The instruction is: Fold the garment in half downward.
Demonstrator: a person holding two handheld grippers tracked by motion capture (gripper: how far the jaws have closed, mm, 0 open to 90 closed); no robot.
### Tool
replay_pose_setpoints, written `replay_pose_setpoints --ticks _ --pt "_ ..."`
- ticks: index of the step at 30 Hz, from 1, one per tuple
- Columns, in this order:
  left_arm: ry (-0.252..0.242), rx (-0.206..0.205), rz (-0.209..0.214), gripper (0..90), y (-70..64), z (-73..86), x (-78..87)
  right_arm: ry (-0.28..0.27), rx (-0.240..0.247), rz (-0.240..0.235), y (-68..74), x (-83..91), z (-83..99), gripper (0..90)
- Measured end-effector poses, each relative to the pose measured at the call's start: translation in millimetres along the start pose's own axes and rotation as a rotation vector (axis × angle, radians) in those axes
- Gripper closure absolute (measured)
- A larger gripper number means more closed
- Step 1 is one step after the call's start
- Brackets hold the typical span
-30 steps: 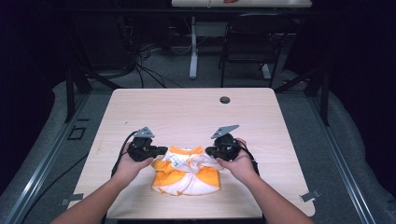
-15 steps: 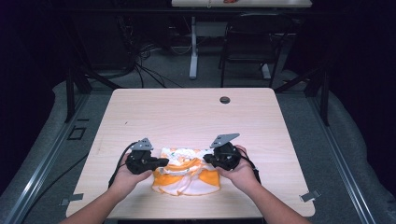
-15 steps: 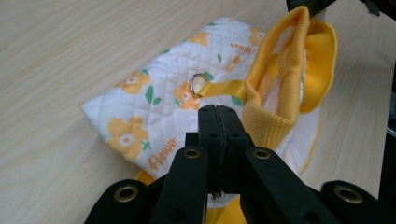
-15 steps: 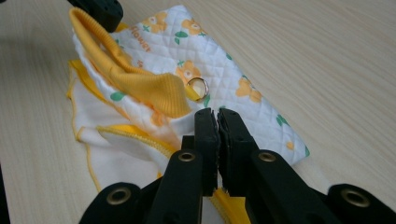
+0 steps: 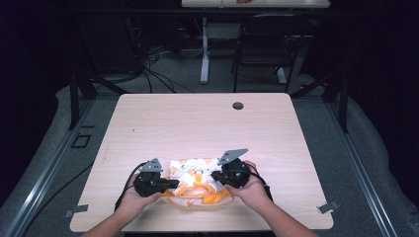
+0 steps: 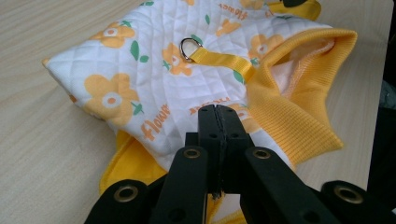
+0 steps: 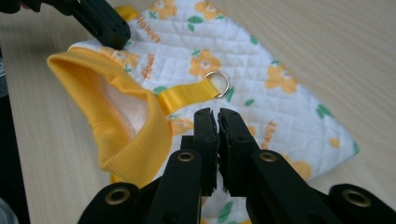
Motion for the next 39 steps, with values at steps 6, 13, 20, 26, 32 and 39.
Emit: replay_pose_setpoints --ticks 6,13,20,26,32,39 --pt "0.004 -0.006 0.005 89.9 -6.7 7.2 0.6 0.022 0.000 -0.027 10.7 -7.0 18.6 86.3" --pt "0.021 0.005 -0.004 89.9 -6.3 17.6 -4.7 0.037 -0.005 -0.044 17.2 -12.3 36.7 87.5" --pt "0.027 0.005 -0.015 89.8 -4.5 21.8 -5.7 0.031 -0.018 -0.051 19.3 -15.0 46.3 87.4" --pt "0.033 0.000 -0.025 89.8 -5.4 24.4 -9.0 0.036 -0.014 -0.046 20.4 -16.5 54.8 87.7" --pt "0.036 -0.004 -0.022 89.9 -4.6 24.7 -10.2 0.031 -0.021 -0.054 18.8 -17.2 56.9 88.5" --pt "0.029 -0.004 -0.029 89.9 -3.4 24.2 -12.0 0.027 -0.029 -0.061 16.5 -18.6 55.8 88.8"
Point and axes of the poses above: each handheld gripper's, and its own axes: x roughly backward along the jaws, z roughly out of its underside, y roughly to its left, the point moved 6 cm from there along -x, roughly forward along the jaws, and after that the axes turned 7 degrees about -x, right-handed, at the moved point
